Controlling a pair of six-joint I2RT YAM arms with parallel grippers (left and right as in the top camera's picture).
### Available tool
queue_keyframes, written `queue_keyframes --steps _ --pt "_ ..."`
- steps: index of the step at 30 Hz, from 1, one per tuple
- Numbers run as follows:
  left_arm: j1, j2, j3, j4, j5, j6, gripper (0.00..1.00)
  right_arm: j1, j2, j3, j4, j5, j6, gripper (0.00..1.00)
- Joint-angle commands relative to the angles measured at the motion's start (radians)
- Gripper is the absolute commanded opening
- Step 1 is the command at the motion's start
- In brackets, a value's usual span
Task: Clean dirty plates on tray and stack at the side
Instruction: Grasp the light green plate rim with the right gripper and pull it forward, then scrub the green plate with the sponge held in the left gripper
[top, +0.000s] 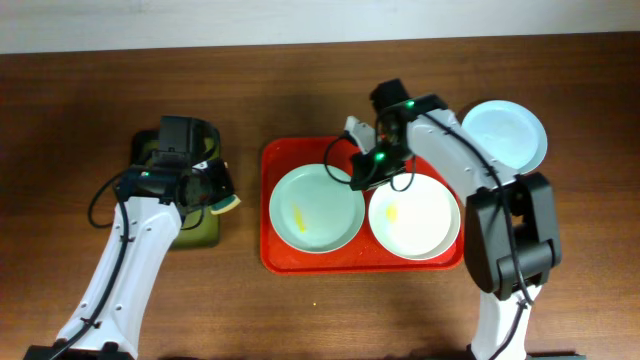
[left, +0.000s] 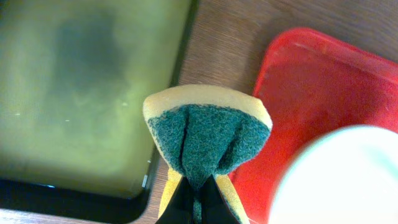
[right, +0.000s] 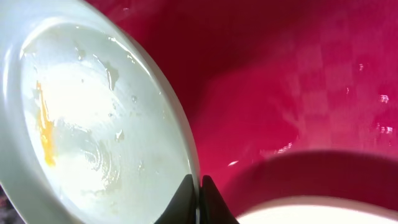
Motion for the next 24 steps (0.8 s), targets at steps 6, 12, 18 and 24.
queue_keyframes --steps 6,12,18,24 --pt "-0.034 -0.017 0.014 0.01 0.023 0.052 0.0 0.083 -0.026 -0.089 0.105 0.139 0.029 0.04" --pt "-0.034 -0.017 0.014 0.01 0.023 0.052 0.0 0.121 -0.026 -0.137 0.138 0.117 -0.055 0.04" --pt "-0.034 -0.017 0.014 0.01 0.023 0.051 0.0 0.14 -0.026 -0.137 0.151 0.119 -0.055 0.04" --pt "-0.042 -0.017 0.014 0.009 0.071 0.052 0.0 0.14 -0.019 -0.137 0.185 0.233 0.061 0.04"
